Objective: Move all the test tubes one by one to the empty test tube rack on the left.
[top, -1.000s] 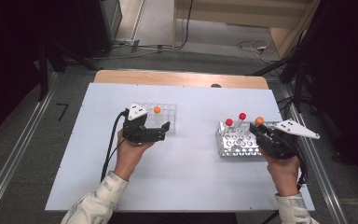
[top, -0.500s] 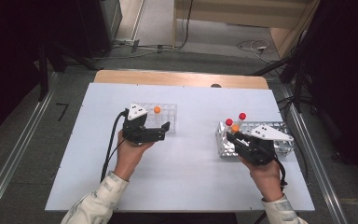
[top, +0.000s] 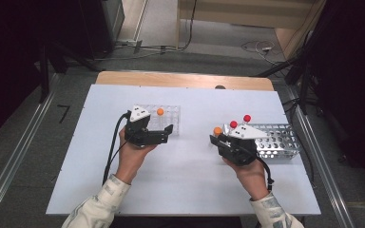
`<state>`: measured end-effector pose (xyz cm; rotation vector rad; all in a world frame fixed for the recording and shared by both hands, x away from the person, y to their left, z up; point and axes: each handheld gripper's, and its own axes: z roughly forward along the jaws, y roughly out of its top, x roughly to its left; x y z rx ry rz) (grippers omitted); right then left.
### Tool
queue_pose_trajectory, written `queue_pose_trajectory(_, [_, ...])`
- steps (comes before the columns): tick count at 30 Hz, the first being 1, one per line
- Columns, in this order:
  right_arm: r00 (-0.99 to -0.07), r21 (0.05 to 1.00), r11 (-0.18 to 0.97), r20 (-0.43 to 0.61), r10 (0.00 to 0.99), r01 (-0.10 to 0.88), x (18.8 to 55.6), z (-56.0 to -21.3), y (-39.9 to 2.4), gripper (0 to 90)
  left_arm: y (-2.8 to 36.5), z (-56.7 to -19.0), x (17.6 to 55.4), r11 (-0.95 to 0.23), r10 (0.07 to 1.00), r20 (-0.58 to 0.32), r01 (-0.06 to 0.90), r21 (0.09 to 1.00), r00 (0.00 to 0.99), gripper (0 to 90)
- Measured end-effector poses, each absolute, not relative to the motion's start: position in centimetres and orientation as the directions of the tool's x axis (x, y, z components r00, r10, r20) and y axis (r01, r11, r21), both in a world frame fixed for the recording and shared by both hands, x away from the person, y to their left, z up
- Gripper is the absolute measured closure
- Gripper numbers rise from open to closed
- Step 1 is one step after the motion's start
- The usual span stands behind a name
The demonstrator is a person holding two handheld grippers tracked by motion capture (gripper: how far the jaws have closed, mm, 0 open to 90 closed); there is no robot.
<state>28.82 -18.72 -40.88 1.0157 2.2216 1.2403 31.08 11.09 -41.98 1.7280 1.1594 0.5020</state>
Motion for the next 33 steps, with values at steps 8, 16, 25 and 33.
queue_pose_trajectory(8, [-0.684, 0.835, 0.367, 0.014, 0.729, 0.409, 29.8, -41.6, -15.8, 71.4, 10.8, -41.9, 30.9, -0.091, 0.863, -0.163, 0.464, 0.881, 0.478, 8.9])
queue_pose_trajectory(16, [-0.698, 0.825, 0.380, 0.024, 0.716, 0.418, 30.8, -42.4, -13.6, 71.4, 10.6, -41.7, 30.6, -0.089, 0.851, -0.164, 0.444, 0.892, 0.499, 8.9])
queue_pose_trajectory(25, [-0.726, 0.816, 0.397, 0.039, 0.687, 0.420, 31.6, -43.4, -10.4, 71.5, 9.8, -41.3, 29.9, -0.097, 0.825, -0.168, 0.428, 0.899, 0.539, 11.4])
queue_pose_trajectory(33, [-0.751, 0.824, 0.403, 0.042, 0.659, 0.399, 31.5, -43.0, -8.2, 71.4, 9.2, -41.1, 29.3, -0.134, 0.810, -0.127, 0.392, 0.910, 0.572, 27.8])
